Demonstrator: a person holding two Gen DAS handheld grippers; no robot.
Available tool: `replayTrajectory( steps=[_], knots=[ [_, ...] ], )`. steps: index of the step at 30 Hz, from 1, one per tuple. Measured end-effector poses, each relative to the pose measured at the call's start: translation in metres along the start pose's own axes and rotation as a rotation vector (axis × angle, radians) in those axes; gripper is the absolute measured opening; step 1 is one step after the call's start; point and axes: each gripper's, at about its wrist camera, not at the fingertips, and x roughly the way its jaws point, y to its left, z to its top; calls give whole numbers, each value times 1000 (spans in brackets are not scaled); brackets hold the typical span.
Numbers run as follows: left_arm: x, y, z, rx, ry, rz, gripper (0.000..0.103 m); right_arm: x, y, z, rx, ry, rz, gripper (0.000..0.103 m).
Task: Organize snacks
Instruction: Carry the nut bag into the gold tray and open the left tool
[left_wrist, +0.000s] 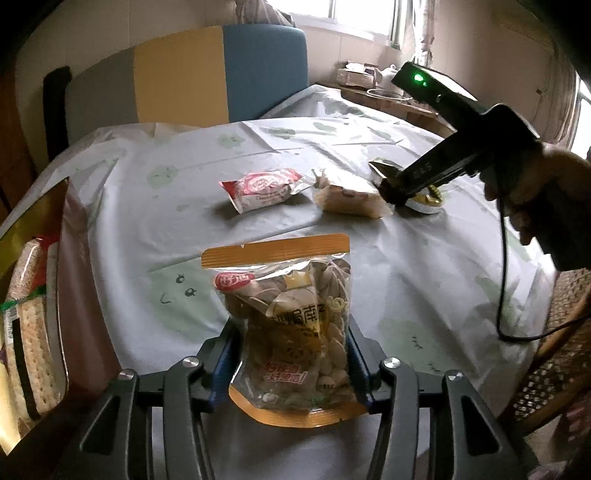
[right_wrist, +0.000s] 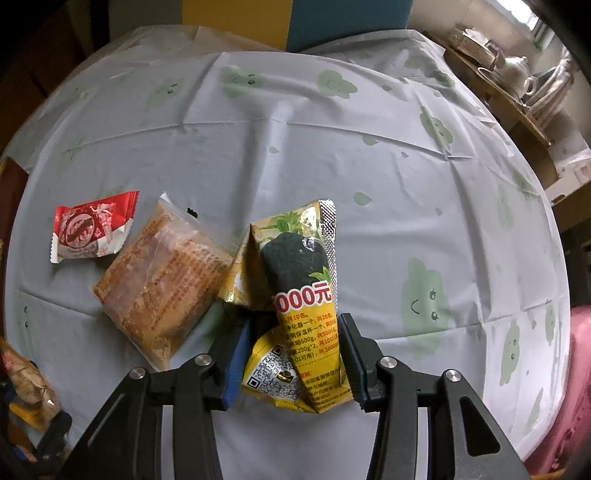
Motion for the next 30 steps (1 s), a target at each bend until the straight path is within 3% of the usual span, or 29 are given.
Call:
replayTrajectory(
  steps=[8,15,22,30],
  knots=[
    [-19,-5,6,5,-22,-58,52,-2,7,0,-33,-8,-17,47],
    [-55,25,28,-109,-93,-72,52,-4,11,-1,-48,-12,-23,47],
    [-97,109,35,-371,-155,27,52,-6,12,-2,-59,-16,-29,47],
    [-121,207,-1,-663,-149,177,52,-8,14,-3,-71,-20,-39,47]
  ],
)
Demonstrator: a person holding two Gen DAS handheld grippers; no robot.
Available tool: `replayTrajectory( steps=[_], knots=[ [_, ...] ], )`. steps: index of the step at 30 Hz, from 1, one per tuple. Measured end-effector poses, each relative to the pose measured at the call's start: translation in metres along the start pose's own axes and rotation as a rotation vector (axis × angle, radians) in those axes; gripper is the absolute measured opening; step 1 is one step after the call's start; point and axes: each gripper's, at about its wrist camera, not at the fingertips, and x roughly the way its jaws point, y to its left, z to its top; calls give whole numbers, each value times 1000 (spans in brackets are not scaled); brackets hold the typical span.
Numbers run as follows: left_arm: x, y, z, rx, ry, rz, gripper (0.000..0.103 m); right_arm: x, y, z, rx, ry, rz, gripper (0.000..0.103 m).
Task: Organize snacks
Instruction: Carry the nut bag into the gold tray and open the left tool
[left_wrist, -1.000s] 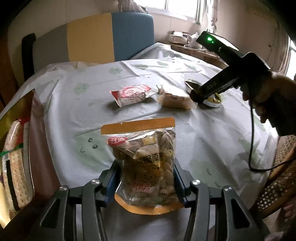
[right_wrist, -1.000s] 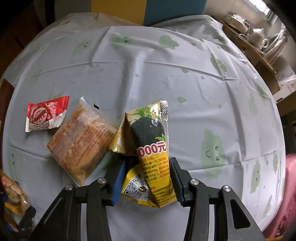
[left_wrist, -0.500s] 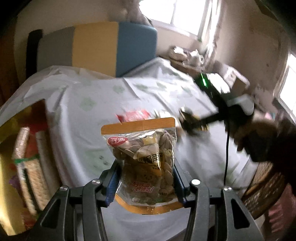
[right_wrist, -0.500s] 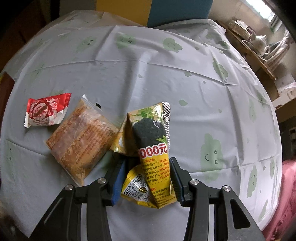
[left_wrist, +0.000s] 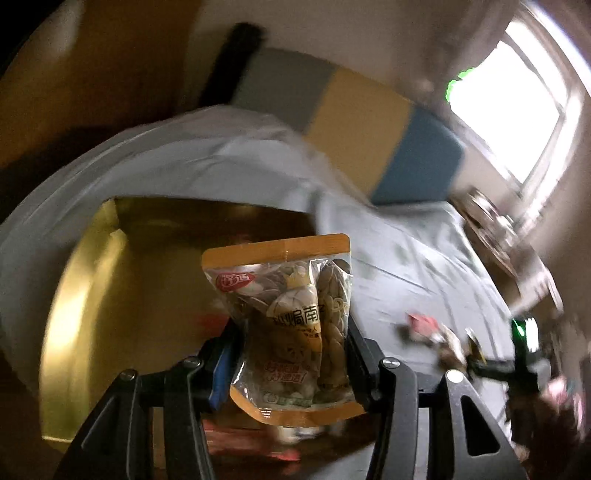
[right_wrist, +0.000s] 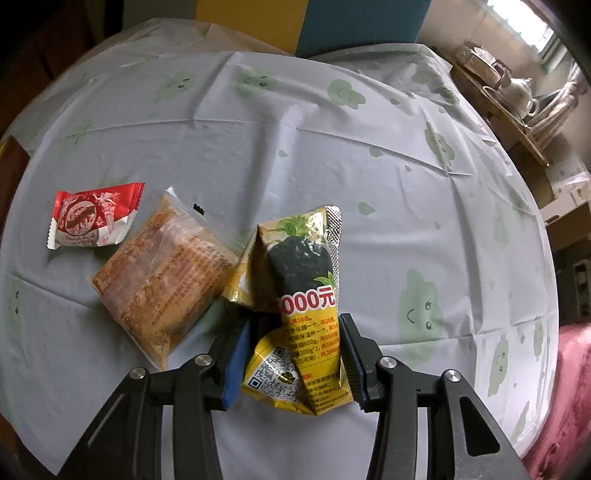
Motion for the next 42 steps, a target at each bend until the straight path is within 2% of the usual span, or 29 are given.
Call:
replayTrajectory(
  steps=[4,9,14,18,20,22,24,28,33,35,39,42],
  knots=[
    [8,41,11,-117,33,55,52,-2,3,-1,-7,-3,-7,47],
    [21,65,23,-197,56,82,52,-4,7,-3,-21,-8,-21,47],
    [43,67,45,-189,96,97,52,-6,10,-4,-22,-9,-24,47],
    [75,67,57,-169,145,110,53,-7,9,-4,-22,-9,-24,47],
    [98,70,60,-169,206,114,54,-7,8,-4,-23,-9,-25,47],
    [109,73,59,-171,224,120,55,-7,8,-4,-27,-9,-26,47],
    [113,71,58,-144,221,142,56,-7,8,-4,-27,-9,-26,47],
    [111,65,62,-102,184,155,70,-7,8,-3,-29,-9,-28,47],
    [98,63,66,-107,144,209,71,-8,9,-4,-30,-9,-31,47],
    [84,62,61,-103,115,277,70,-8,9,-4,-28,-9,-32,47],
    [55,54,43,-68,57,323,70,-8,11,-4,-36,-11,-41,47],
    [37,48,26,-49,33,303,70,-9,13,-5,-37,-13,-43,47]
  ],
)
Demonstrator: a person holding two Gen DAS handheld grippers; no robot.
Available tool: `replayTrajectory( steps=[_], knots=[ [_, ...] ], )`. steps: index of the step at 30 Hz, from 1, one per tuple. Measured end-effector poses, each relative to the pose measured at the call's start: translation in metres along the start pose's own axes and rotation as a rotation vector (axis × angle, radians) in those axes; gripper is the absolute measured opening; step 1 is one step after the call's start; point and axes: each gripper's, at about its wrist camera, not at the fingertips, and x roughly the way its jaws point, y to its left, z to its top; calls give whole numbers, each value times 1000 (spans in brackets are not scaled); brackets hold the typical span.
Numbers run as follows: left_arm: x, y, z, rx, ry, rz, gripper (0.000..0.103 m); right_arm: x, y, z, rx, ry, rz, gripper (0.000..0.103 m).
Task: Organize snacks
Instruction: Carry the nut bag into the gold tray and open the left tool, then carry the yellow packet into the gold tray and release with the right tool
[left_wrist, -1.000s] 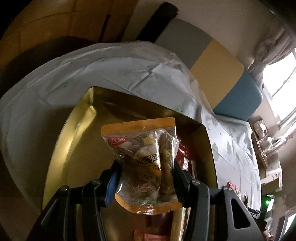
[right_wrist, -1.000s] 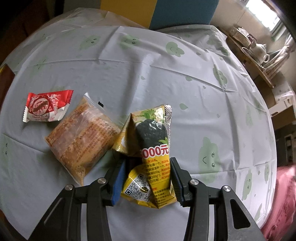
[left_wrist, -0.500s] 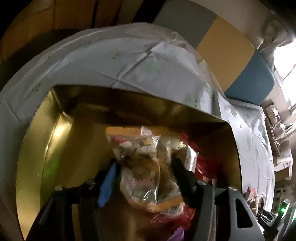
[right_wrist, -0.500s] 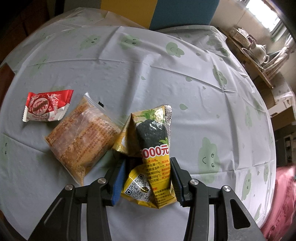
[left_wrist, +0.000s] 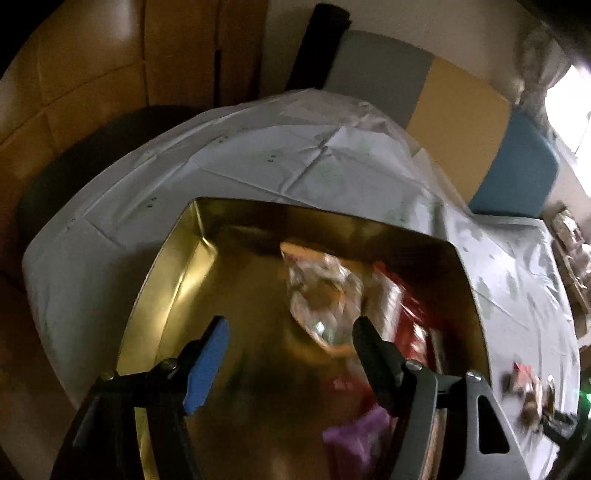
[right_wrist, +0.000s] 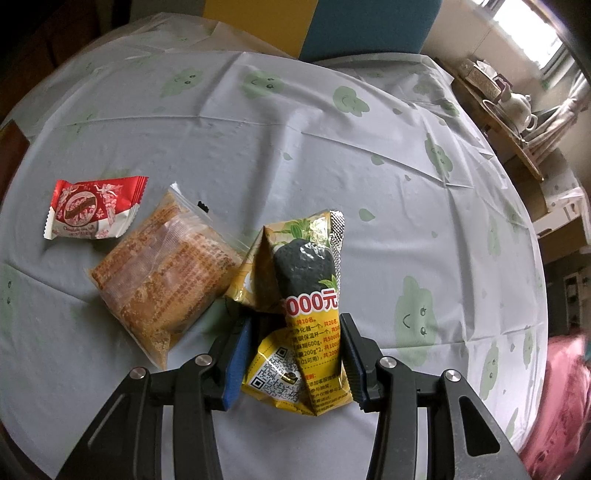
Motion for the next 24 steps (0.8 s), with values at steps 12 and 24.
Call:
replayTrajectory(
  steps=[12,24],
  knots=[
    [-40,-30,-47,127,-53,-18,70,-5,6,-3,-18,-7,-10,43],
    [-55,-31,-66,168,-89,-2,70,-7,10,-4,-33,-13,-19,41]
  ],
)
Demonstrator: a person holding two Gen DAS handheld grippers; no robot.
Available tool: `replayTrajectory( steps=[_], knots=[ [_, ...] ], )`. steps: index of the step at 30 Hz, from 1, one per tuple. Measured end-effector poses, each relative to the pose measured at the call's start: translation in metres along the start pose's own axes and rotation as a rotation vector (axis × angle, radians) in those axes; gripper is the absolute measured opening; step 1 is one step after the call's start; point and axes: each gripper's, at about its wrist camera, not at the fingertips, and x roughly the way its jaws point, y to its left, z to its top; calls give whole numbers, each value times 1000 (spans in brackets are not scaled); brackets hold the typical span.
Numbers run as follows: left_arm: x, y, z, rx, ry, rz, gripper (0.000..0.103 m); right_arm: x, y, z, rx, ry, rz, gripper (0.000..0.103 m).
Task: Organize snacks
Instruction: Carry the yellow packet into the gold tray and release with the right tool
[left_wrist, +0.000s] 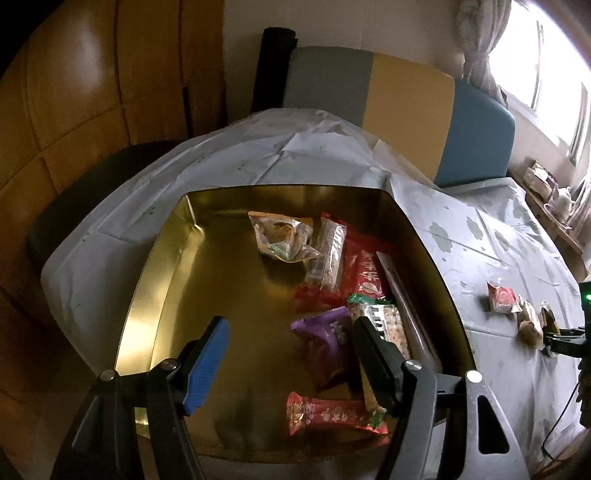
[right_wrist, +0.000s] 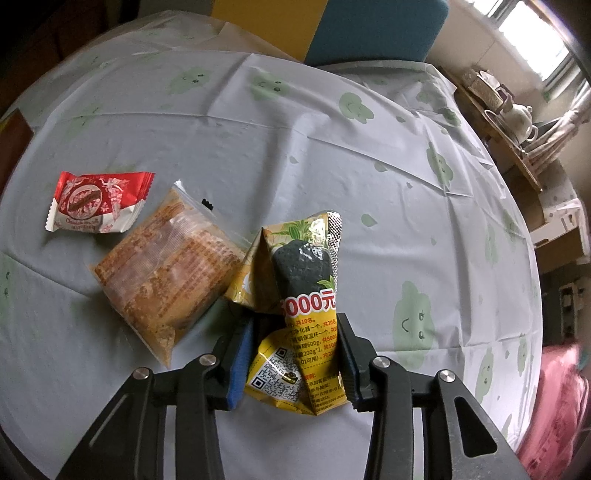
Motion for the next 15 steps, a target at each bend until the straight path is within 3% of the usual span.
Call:
replayTrajectory(
  steps=[8,15],
  knots=[
    [0,7,-4,-4,2,1,70,-7,-14,4,65,19,81,40],
    [1,15,-4,-25,-4,7,71,-52,-9,9,78,-82,113,40]
  ],
)
